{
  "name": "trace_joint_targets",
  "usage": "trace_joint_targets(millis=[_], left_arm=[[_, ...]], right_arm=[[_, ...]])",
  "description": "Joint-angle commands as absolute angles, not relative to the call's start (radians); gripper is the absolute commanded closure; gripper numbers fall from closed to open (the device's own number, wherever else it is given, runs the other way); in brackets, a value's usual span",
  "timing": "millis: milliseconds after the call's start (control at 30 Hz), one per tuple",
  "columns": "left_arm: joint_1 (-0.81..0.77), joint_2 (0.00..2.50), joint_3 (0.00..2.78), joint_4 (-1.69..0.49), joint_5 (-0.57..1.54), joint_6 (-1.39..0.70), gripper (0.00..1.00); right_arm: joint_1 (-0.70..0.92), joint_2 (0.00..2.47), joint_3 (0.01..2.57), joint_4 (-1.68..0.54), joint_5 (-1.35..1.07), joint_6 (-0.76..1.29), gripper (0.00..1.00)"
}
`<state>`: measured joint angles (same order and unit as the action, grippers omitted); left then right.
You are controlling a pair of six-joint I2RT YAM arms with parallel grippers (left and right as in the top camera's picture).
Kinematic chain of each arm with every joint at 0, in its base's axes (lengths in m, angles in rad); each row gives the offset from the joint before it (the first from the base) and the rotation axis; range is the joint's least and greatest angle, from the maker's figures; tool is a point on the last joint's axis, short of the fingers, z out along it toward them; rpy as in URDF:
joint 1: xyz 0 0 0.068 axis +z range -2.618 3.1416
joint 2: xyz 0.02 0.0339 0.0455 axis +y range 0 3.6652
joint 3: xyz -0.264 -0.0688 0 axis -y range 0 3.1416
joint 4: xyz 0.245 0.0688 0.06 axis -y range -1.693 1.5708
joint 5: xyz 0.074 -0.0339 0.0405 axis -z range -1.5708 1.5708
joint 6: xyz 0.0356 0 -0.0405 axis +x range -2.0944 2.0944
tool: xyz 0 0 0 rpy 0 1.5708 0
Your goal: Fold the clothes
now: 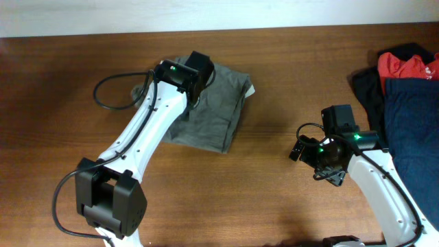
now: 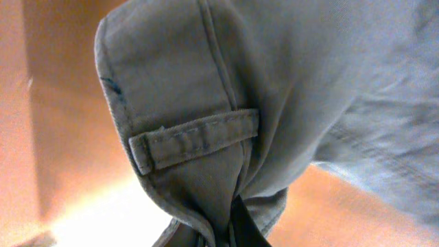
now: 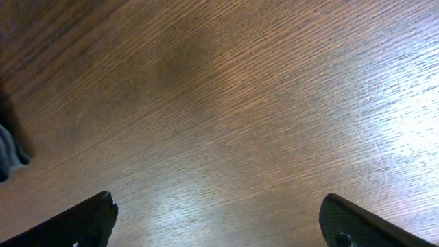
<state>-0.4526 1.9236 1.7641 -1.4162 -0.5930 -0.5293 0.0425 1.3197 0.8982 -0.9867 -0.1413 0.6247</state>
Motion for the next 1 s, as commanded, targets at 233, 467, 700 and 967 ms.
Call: trace_joint_targets(millis=[233, 467, 700, 967], left_arm=[[-0.384, 1.842, 1.782, -1.585, -0.617, -0.693, 0.99], [-0.366, 1.797, 1.785, -1.582, -0.617, -0.692, 0.99], [-0.417, 1.798, 1.787, -1.467, -0.599, -0.692, 0.99], [-0.492, 1.809, 1.787, -1.184, -0.509, -0.684, 0.99]], right_arm=[[0.039, 1.32, 0.895, -0.986, -0.147, 0.63, 0.01], [0.039, 1.32, 0.895, -0.986, -0.147, 0.63, 0.01], [0.039, 1.32, 0.895, -0.986, -0.147, 0.629, 0.01], [0.039, 1.32, 0.895, -0.986, -0.147, 0.63, 0.02]])
